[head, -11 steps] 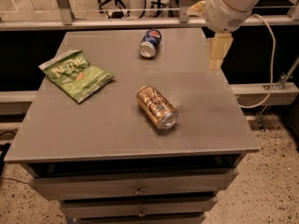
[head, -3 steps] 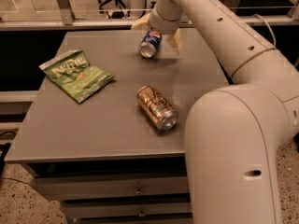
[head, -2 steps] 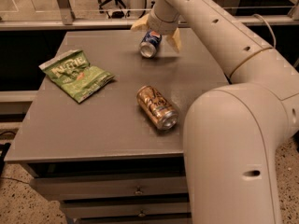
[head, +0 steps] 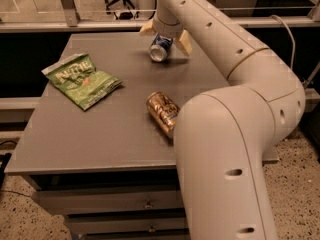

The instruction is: Pick pepsi can

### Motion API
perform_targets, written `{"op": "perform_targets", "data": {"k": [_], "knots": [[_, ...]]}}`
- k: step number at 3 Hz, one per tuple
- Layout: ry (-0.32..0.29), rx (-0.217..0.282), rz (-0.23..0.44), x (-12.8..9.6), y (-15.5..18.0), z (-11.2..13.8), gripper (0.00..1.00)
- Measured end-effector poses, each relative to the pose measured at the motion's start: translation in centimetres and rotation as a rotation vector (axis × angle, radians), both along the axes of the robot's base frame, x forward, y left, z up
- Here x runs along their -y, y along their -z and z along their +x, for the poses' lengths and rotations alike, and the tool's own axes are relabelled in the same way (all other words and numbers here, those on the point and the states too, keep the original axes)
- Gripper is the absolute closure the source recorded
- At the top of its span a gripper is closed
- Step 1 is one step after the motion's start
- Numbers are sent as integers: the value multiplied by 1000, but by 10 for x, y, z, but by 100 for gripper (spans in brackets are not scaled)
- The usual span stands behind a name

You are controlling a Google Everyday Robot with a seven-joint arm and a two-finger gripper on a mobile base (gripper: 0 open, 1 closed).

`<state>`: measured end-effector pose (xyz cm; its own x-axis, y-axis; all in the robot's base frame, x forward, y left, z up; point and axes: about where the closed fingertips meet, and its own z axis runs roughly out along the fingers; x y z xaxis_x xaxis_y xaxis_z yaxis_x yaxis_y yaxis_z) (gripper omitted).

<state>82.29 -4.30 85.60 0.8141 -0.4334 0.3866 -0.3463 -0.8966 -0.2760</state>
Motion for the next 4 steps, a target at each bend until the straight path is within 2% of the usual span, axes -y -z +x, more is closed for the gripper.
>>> {"op": "perform_targets", "data": {"k": [1, 2, 3, 4], "knots": [[55, -40, -17, 0, 8, 2, 33], [88, -60, -6, 1, 6, 1, 56], [150, -107, 88, -3, -18, -16, 86], [212, -165, 235, -3, -40, -38, 100]]}}
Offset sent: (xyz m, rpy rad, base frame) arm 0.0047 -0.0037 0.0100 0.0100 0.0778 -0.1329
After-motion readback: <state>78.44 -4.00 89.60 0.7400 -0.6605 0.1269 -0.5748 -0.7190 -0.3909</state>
